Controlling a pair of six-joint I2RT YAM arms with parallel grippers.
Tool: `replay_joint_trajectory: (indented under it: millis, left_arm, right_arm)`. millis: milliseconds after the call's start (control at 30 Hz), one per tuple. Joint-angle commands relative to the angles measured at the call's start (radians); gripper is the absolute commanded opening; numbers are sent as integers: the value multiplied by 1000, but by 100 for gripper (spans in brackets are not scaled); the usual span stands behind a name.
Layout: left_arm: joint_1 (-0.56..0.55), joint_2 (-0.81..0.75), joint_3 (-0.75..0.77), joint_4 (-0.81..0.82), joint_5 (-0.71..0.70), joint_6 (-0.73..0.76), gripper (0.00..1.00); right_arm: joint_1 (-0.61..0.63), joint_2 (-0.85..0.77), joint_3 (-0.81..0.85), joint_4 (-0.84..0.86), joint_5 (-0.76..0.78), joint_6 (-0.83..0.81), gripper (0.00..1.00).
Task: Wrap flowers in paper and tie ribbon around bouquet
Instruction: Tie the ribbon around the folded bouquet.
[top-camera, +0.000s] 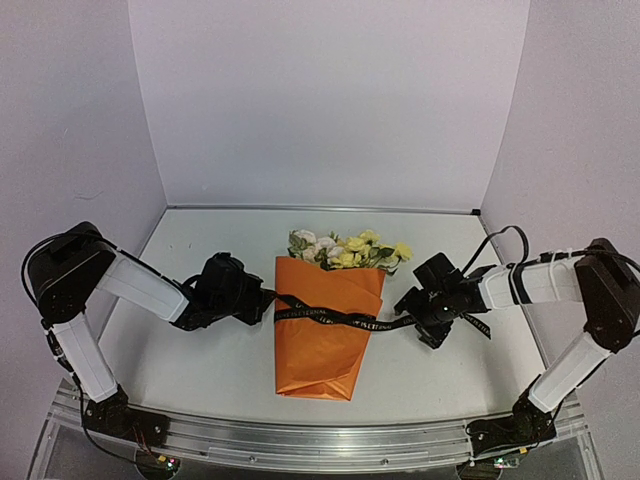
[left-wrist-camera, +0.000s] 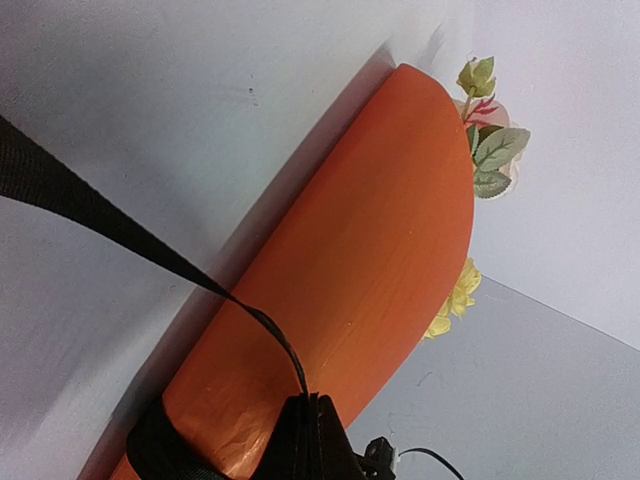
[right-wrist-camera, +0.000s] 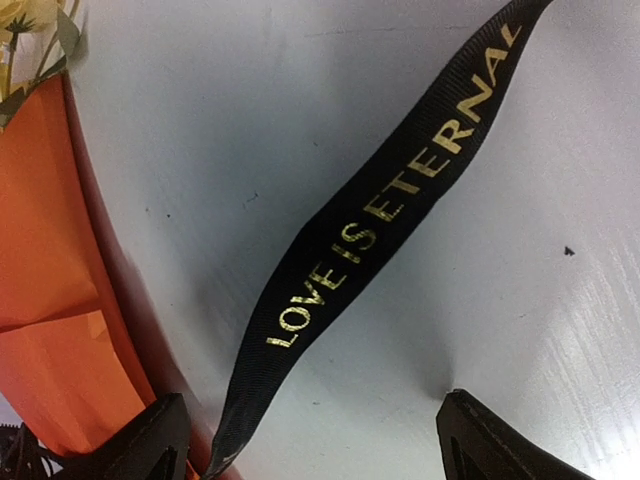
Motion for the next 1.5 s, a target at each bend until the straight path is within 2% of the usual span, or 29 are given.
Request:
replay_joint_trajectory:
  millis: [0, 233, 533, 700, 1000, 1100, 1267, 1333, 1467]
  left_arm:
    - [-2, -28, -9, 36, -1, 41, 0]
    - [-2, -66, -14, -11, -10, 82, 0]
    - [-3, -100, -4, -44, -10, 139, 0]
    - [-4, -104, -3, -46, -4, 162, 0]
    - [-4, -124, -13, -46, -2, 183, 0]
    - [-4, -123, -13, -40, 6, 191, 0]
    - [-4, -144, 19, -134, 29, 263, 0]
    - [-4, -168, 26, -187, 32, 306, 0]
    - [-2, -241, 34, -379, -38, 409, 0]
  right_arm:
    - [9, 49, 28, 64, -11, 60, 88]
    - [23, 99, 36, 128, -32, 122, 81]
    - [56, 43, -65, 133, -6, 226, 70]
    - [56, 76, -39, 138, -23, 249, 68]
    - [69, 114, -33, 155, -44, 310, 56]
    - [70, 127, -31, 159, -46, 321, 40]
    - [68, 163, -9, 170, -19, 315, 4]
    - [64, 180, 8, 170, -8, 307, 0]
    - [44, 204, 14, 170, 43, 285, 0]
